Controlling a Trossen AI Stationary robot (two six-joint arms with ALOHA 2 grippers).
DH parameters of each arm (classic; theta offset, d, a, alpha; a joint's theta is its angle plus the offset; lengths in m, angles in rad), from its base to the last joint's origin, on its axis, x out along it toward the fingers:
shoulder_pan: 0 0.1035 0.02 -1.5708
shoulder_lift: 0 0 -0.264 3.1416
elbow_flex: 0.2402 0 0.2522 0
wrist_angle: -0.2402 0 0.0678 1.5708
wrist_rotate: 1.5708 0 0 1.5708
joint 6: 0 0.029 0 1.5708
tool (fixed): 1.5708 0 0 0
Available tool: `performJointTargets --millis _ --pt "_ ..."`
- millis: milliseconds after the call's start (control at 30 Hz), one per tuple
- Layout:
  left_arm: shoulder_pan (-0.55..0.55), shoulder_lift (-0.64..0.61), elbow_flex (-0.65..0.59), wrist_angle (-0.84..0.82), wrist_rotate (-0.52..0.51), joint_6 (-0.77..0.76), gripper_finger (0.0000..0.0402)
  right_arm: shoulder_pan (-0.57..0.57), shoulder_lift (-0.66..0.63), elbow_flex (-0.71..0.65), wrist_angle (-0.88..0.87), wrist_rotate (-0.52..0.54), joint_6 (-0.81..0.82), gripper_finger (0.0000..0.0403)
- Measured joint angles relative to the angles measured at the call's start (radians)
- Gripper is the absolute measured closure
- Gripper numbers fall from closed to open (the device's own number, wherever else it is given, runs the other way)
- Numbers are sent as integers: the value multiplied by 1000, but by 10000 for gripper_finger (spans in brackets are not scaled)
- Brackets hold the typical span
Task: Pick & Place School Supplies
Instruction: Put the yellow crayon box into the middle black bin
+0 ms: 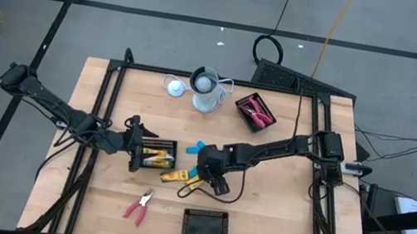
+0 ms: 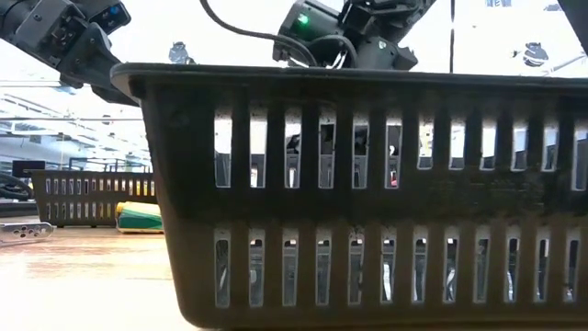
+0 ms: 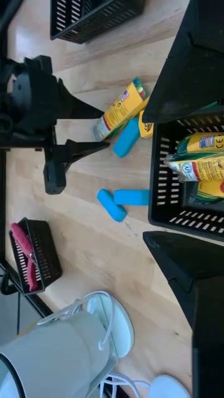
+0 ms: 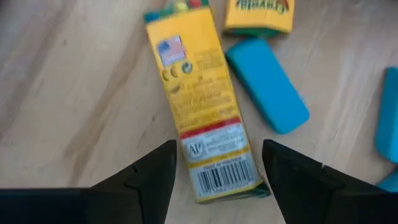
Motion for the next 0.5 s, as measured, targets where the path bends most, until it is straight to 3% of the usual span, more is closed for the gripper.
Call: performJointTargets --millis 267,500 --pt "0 0 0 0 -6 -3 105 3 -1 -30 54 81 5 202" --pt "0 0 0 0 -7 -3 105 18 -5 -29 56 106 10 336"
